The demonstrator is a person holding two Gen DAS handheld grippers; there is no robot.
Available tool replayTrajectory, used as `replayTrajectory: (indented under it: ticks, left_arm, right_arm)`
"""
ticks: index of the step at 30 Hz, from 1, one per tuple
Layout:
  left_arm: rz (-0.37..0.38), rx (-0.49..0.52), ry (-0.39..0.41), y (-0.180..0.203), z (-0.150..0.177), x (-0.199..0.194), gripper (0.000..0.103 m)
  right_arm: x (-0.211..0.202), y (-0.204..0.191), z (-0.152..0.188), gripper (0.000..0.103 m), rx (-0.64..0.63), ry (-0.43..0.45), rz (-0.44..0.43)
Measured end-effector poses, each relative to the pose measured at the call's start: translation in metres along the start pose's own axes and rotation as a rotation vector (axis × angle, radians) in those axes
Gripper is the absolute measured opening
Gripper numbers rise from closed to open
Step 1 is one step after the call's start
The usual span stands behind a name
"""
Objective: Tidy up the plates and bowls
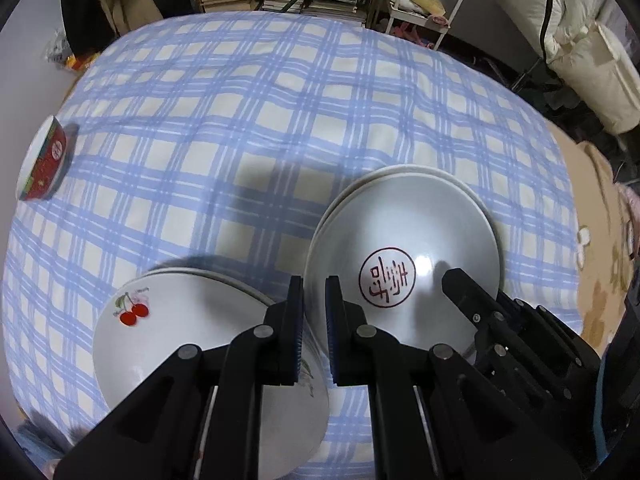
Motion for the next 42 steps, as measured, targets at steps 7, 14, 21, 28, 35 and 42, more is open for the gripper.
replayTrajectory:
  ticks: [7, 14, 21, 28, 35, 42]
  left_arm:
    - [0.015, -0.027, -0.004, -0.001, -0.001, 0.000, 0.009]
    - [0.039, -0.049, 0.009, -0.004, -0.001, -0.005, 0.009]
    - [0.052, -0.052, 0.041, -0.006, -0.004, -0.020, 0.011]
    - [0.031, -0.048, 0.086, -0.026, 0.001, -0.040, 0.012]
    - [-0.002, -0.081, 0.135, -0.071, 0.019, -0.064, 0.012]
    - [-0.049, -0.121, 0.205, -0.100, 0.039, -0.103, 0.016]
  right_arm:
    - [0.005, -0.001, 0.000, 0.016, -0.017, 0.008, 0.030]
    - [-0.002, 0.006, -0.004, 0.016, 0.023, 0.031, 0.007]
    - [-0.004, 0.008, -0.005, 0.016, 0.027, 0.034, 0.010]
    - [-0.013, 0.012, -0.006, 0.018, 0.052, 0.076, 0.022]
    - [-0.022, 0.004, -0.005, 0.022, 0.030, 0.066, 0.106]
    - [-0.060, -0.009, -0.003, 0.056, 0.036, 0.139, 0.101]
Point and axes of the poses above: each gripper's, at about its wrist camera, not at the fingertips, and x roughly the way its jaws point, y to its right, z to its underside, the point moved 4 cm from there along x, roughly the way its jaws point, and after that the axes turned 6 degrees about x, right-handed, at the moved point
